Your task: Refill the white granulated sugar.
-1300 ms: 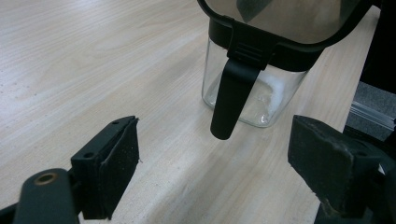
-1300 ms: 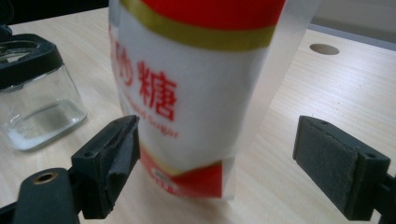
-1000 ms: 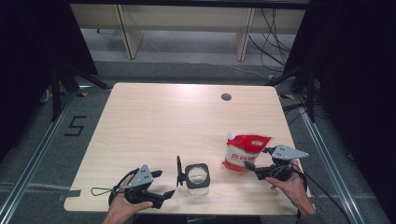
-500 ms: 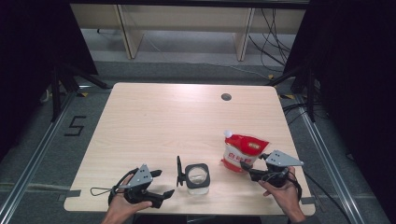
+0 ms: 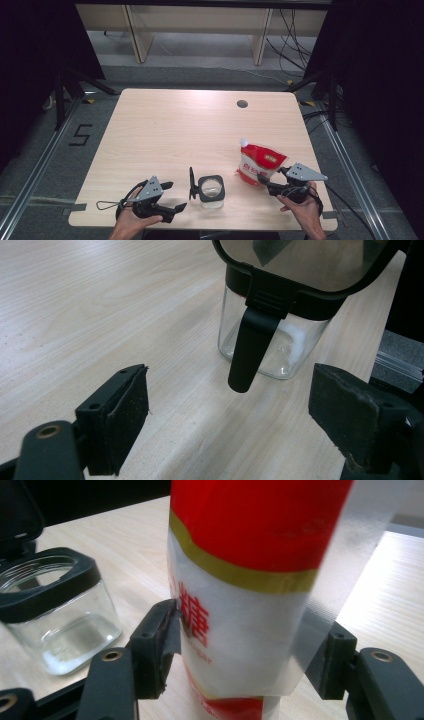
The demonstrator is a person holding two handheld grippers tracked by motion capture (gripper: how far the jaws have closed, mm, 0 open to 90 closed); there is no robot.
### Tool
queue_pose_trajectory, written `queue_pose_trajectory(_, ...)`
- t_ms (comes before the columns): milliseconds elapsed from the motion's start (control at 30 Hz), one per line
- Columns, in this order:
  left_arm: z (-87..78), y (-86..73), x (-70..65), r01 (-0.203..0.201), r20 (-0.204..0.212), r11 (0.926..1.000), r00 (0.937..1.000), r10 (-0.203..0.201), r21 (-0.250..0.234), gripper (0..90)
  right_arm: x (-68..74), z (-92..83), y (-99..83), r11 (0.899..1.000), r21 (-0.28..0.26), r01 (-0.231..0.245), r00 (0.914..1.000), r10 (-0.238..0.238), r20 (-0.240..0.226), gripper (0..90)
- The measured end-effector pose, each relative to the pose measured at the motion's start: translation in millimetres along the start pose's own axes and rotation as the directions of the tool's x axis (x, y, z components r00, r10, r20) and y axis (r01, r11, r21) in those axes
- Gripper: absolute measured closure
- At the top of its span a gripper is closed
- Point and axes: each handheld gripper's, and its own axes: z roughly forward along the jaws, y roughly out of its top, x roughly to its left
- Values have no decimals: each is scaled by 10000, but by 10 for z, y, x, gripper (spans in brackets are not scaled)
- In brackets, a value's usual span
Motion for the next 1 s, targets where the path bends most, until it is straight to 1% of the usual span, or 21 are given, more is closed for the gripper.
queue_pose_trajectory(33, -1, 0, 1, -53, -32, 10000, 10000, 53, 27, 158, -7, -4, -7, 9996, 45, -262, 9994, 263, -204, 390)
queue_pose_trajectory(100, 3, 0, -3, -13, 21, 10000, 10000, 13, -15, 158, -91, 26, -13, 9995, -153, 258, 9986, -265, -457, 379)
queue_pose_trajectory(133, 4, -1, -4, -8, 22, 10000, 10000, 8, -19, 158, -83, 21, -20, 9999, 98, -105, 9975, 112, -697, 376)
queue_pose_trajectory(167, 2, -2, 0, -57, 4, 10000, 10000, 57, 10, 158, -122, 45, -21, 9996, -146, 229, 9973, -239, -701, 369)
queue_pose_trajectory(200, 3, -1, -3, -29, 55, 10000, 10000, 29, -27, 158, -136, 55, -20, 9997, -42, 246, 9963, -249, -818, 360)
queue_pose_trajectory(233, 2, 0, -2, -26, 62, 10000, 10000, 26, -28, 158, -126, 52, -22, 9999, 118, -24, 9950, 36, -994, 359)
queue_pose_trajectory(267, 1, 2, 0, -32, 59, 10000, 10000, 32, -19, 158, -163, 83, -24, 9991, -122, 415, 9943, -425, -982, 356)
queue_pose_trajectory(300, 1, 3, 0, -40, 56, 10000, 10000, 40, -26, 158, -147, 80, -28, 9999, 51, 153, 9939, -147, -1092, 352)
queue_pose_trajectory(333, 1, 2, -1, -44, 58, 10000, 10000, 44, -25, 158, -165, 95, -33, 9992, 34, 397, 9937, -391, -1049, 350)
queue_pose_trajectory(367, 1, 1, -4, -46, 52, 10000, 10000, 46, -38, 158, -192, 123, -31, 9979, -165, 621, 9896, -637, -1286, 345)
queue_pose_trajectory(500, 1, 6, 4, -240, 77, 9997, 9997, 241, -62, 158, -207, 176, -40, 9960, -73, 887, 9871, -889, -1333, 337)
queue_pose_trajectory(533, -2, 4, -5, -98, 59, 9999, 9999, 98, -31, 158, -221, 202, -41, 9942, -121, 1070, 9849, -1076, -1356, 337)
queue_pose_trajectory(567, -5, 6, -9, -88, 41, 9999, 10000, 88, -64, 158, -190, 205, -52, 9973, 35, 729, 9885, -717, -1332, 337)
queue_pose_trajectory(600, -6, 5, -10, -36, 48, 10000, 10000, 37, -78, 158, -220, 223, -48, 9928, -102, 1194, 9836, -1197, -1350, 338)
queue_pose_trajectory(733, -6, 6, -6, -142, 15, 9999, 9999, 142, -13, 158, -245, 253, -56, 9925, -125, 1215, 9804, -1220, -1546, 338)
queue_pose_trajectory(767, -3, 5, -4, -142, 53, 9999, 9999, 142, -39, 158, -238, 272, -65, 9937, -310, 1076, 9825, -1110, -1498, 337)
queue_pose_trajectory(800, 3, 4, -2, -126, 74, 9999, 9999, 127, -78, 158, -260, 283, -62, 9918, -346, 1229, 9779, -1269, -1664, 337)
queue_pose_trajectory(833, 3, 5, -2, -140, 44, 9999, 9999, 140, -33, 158, -263, 281, -62, 9914, -315, 1272, 9788, -1306, -1581, 336)
queue_pose_trajectory(867, 7, 3, -4, -127, 60, 9999, 9999, 127, -69, 158, -255, 312, -69, 9900, -621, 1266, 9777, -1351, -1607, 335)
queue_pose_trajectory(933, 1, 3, -5, -155, 45, 9999, 9999, 155, 6, 158, -260, 311, -68, 9899, -417, 1354, 9749, -1407, -1726, 333)
queue_pose_trajectory(1000, 7, 2, -3, -135, 74, 9999, 9999, 136, -54, 158, -242, 338, -83, 9905, -512, 1279, 9774, -1346, -1631, 330)
